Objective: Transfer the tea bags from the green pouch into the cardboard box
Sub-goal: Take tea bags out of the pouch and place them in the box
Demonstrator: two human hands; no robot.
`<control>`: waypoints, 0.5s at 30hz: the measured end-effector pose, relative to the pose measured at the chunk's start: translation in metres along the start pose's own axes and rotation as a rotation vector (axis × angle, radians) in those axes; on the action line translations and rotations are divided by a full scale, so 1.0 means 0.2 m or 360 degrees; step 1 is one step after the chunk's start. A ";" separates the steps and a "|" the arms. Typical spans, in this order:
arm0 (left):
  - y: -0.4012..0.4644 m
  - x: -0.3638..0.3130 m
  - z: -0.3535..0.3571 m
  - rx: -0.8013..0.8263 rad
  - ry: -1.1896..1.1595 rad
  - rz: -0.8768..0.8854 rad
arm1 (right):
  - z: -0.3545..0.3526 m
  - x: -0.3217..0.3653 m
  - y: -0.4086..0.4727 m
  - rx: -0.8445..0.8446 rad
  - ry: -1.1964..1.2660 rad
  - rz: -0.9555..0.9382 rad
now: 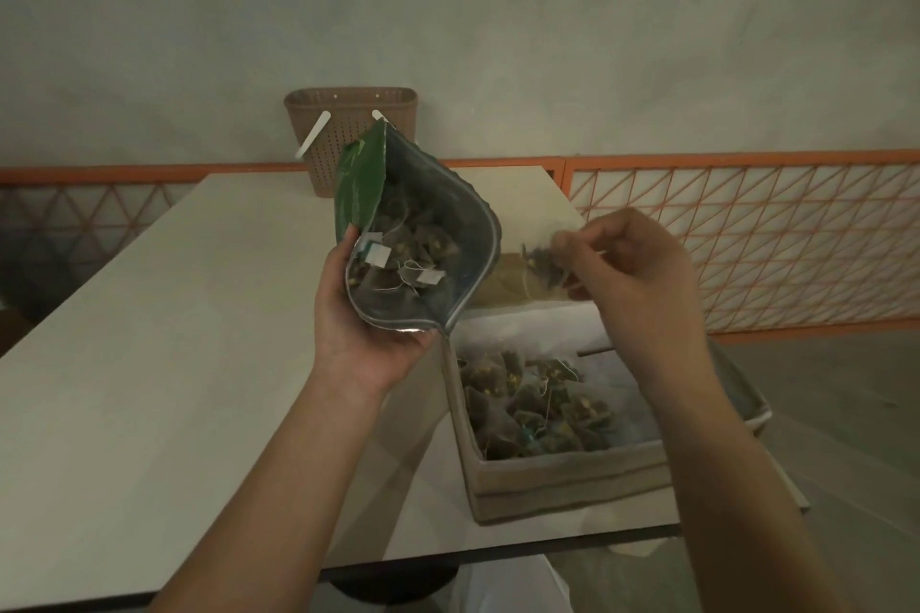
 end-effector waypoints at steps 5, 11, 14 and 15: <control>-0.01 0.02 0.00 -0.0020 0.0010 0.0017 | -0.08 -0.19 -0.05 0.0482 -0.0656 0.0215; -0.02 0.03 0.03 -0.0005 -0.0009 0.0036 | -0.08 -0.32 -0.12 0.0910 -0.0914 0.0301; -0.02 0.03 0.03 -0.0008 0.0003 0.0010 | -0.05 -0.33 -0.15 0.1284 -0.0941 0.0358; -0.02 0.03 0.02 -0.0007 0.0003 0.0001 | -0.03 -0.33 -0.16 0.1414 -0.0956 0.0371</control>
Point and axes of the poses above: each hand's wrist, its own y-axis towards the middle knuckle, its own z-axis out of the palm, x = y × z, the point moved 3 cm from there along y, towards the middle knuckle, and after that the axes turned 12 degrees about -z, right-handed, at the moved point
